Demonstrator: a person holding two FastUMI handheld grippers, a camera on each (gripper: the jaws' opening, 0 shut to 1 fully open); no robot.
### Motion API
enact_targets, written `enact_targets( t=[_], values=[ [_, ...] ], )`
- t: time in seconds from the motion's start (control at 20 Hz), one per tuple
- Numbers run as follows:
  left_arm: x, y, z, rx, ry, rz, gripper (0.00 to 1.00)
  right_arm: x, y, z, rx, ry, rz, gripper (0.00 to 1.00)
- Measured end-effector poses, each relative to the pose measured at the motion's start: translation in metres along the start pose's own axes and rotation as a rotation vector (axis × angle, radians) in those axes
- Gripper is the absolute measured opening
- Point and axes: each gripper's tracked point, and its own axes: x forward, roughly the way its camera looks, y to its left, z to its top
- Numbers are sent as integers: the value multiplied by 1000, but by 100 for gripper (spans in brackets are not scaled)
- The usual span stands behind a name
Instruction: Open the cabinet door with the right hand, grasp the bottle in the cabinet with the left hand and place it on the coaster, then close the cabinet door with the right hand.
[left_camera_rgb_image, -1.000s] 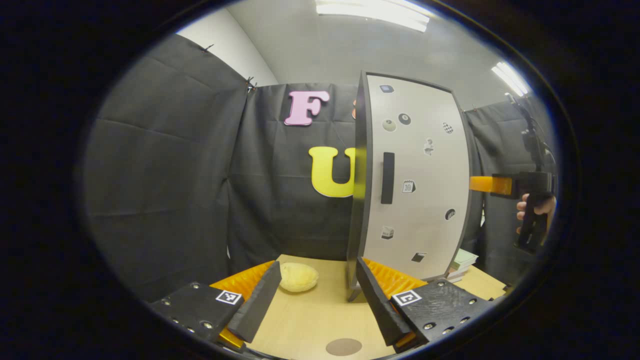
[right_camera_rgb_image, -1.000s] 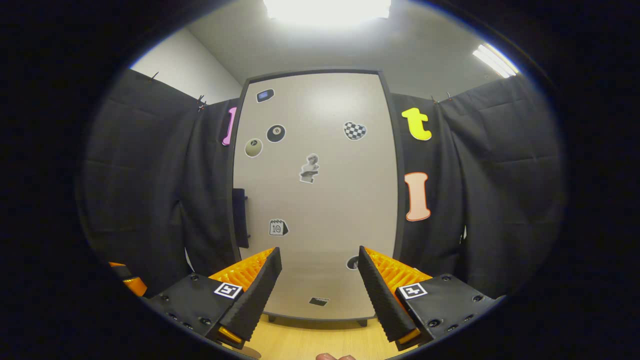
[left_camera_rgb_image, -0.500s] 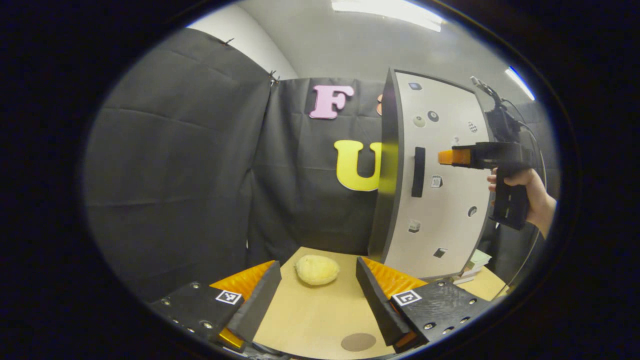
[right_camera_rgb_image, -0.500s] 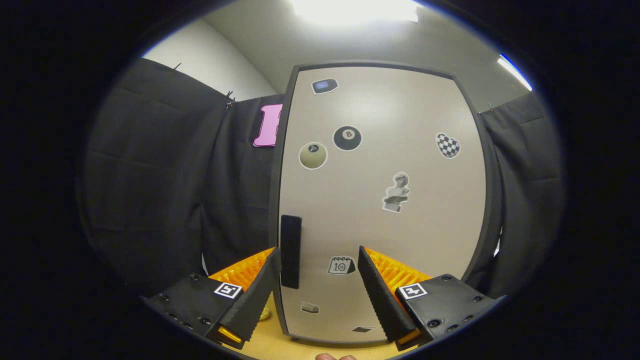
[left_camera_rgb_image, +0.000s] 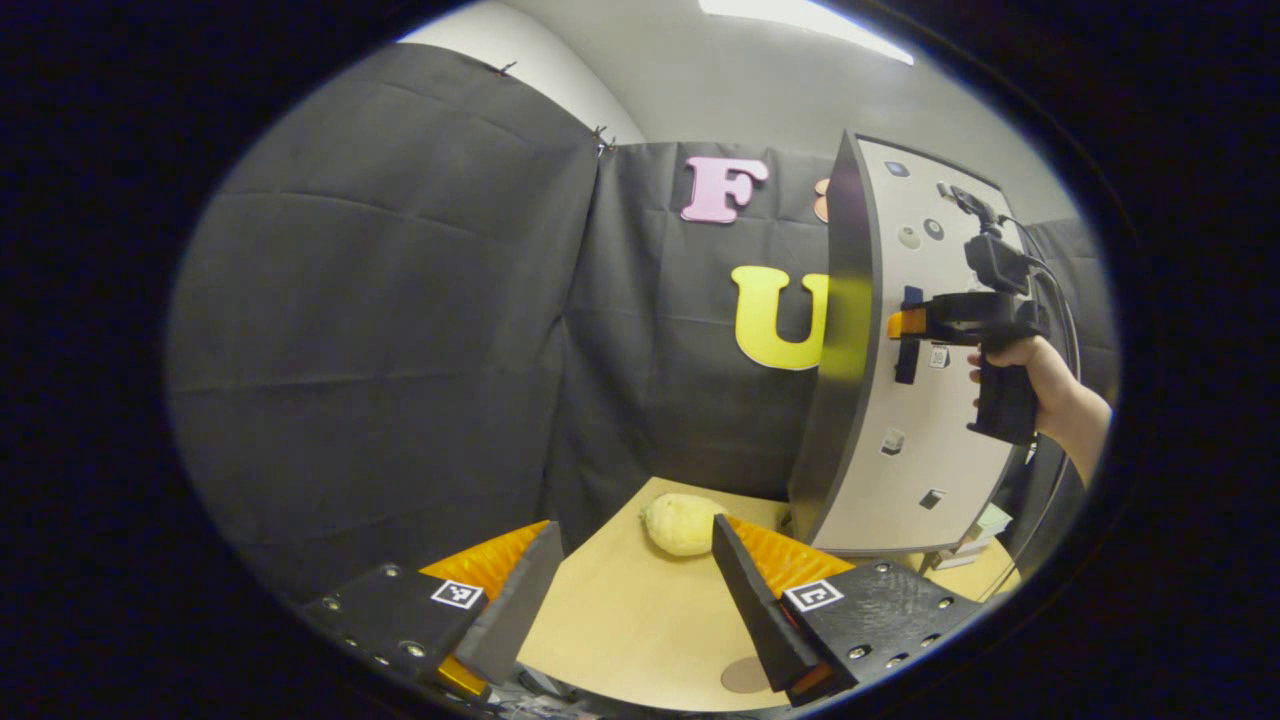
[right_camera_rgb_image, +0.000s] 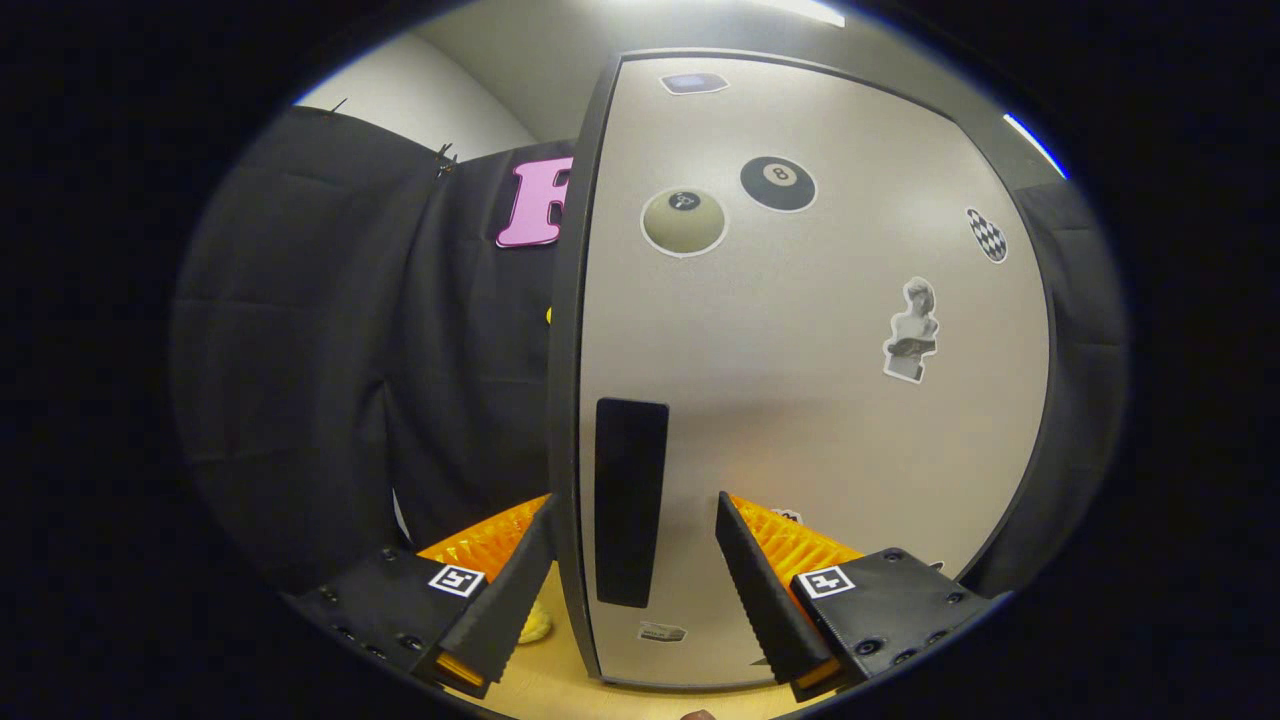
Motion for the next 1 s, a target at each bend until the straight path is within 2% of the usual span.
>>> enact_targets(
  t=[0.15,0.25,0.4,0.45,0.5,0.55,0.6,0.7,0.75,0.8,0.85,0.9,1.0],
  values=[
    [-2,8,-1,-4,0,14,89,3,2,3,-12,-7,-25,74],
    [-2,9,-2,3,0,16,93,10,5,1,-6,14,-25,68],
    [-1,10,-2,17,-1,20,93,13,6,-5,35,49,-28,68],
    [-2,9,0,21,-6,20,93,14,3,-6,44,58,-49,69],
    [-3,9,1,26,-10,21,93,11,4,-5,54,54,-51,49],
    [-4,9,2,30,-12,19,93,16,4,-7,58,56,-50,40],
    [-5,9,2,35,-14,19,93,13,3,-9,57,64,-49,40],
    [-8,7,2,41,-16,17,89,13,4,-8,68,62,-41,32],
    [-9,7,1,43,-13,17,93,13,3,-8,65,60,-43,35],
    [-11,7,1,43,-13,17,89,14,4,-9,65,62,-38,35],
    [-13,7,1,43,-15,18,89,12,4,-9,55,64,-34,27],
    [-14,9,1,43,-15,19,89,12,4,-8,43,55,-25,27],
    [-19,8,0,42,-15,17,93,13,5,-9,53,66,4,18]
  ],
)
